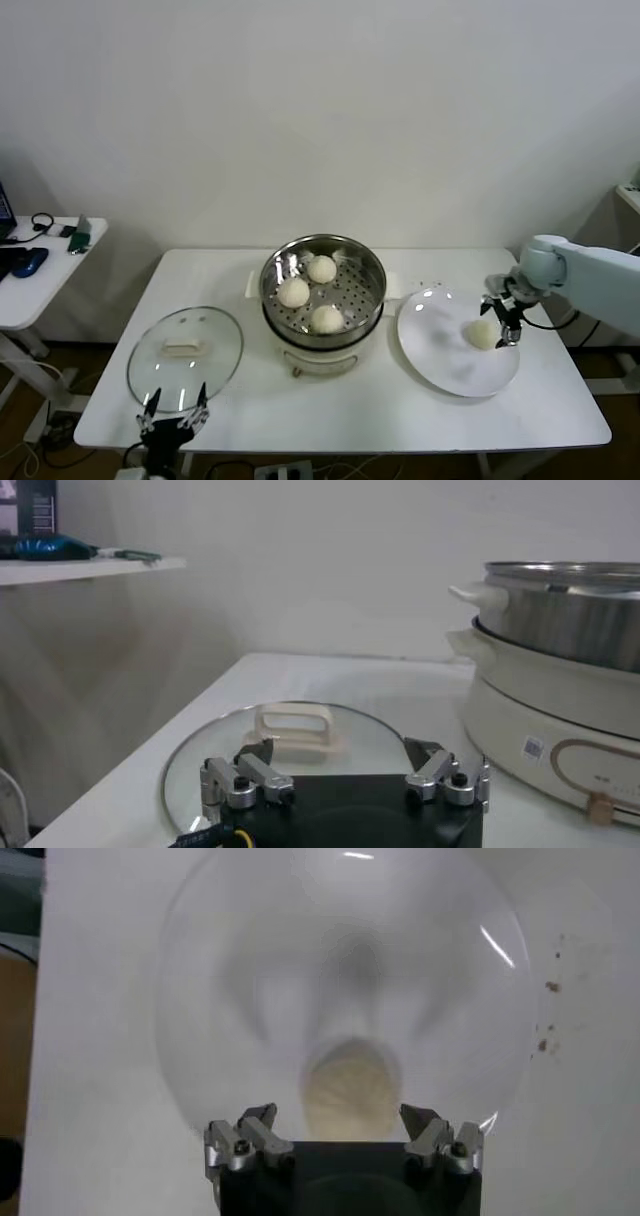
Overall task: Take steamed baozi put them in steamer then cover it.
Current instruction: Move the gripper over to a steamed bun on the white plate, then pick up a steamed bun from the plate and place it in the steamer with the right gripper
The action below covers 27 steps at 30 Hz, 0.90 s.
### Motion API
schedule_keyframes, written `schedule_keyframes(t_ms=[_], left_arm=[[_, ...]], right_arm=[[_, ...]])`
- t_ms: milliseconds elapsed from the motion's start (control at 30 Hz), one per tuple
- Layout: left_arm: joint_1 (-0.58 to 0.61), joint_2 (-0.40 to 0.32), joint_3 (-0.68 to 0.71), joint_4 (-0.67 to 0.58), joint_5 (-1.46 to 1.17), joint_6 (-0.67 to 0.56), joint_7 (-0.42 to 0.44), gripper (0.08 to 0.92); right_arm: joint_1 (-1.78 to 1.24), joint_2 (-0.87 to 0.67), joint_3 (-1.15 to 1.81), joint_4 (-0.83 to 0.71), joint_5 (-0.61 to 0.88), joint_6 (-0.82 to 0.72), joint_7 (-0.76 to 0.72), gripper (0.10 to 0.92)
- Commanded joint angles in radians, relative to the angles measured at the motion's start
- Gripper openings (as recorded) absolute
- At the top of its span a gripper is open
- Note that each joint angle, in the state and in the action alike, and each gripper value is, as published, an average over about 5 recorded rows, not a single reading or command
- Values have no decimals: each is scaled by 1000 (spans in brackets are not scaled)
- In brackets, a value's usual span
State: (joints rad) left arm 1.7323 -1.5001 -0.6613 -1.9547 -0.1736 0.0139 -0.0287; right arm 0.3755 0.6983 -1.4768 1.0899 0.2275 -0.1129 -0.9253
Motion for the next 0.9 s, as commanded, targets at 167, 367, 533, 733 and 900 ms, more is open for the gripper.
schedule_keyframes(t_ms=[167, 367, 533, 733, 900], left_arm=[[0, 0, 5, 10, 4, -3, 1, 823], [4, 0, 5, 7, 4, -3, -1, 823], [7, 2, 4, 4, 6, -3, -3, 823], [10, 1, 5, -5, 10, -1, -3, 823], [9, 0, 9, -17, 15, 4, -1, 823]], right_arm=[[-146, 69, 141, -168, -49, -1, 25, 823], [-153, 65, 146, -156, -47, -6, 20, 801], [-130, 55, 148, -130, -22, -9, 9, 712], [121, 13, 2, 8, 164, -16, -14, 673], [549, 57, -274, 132, 378, -18, -58, 670]])
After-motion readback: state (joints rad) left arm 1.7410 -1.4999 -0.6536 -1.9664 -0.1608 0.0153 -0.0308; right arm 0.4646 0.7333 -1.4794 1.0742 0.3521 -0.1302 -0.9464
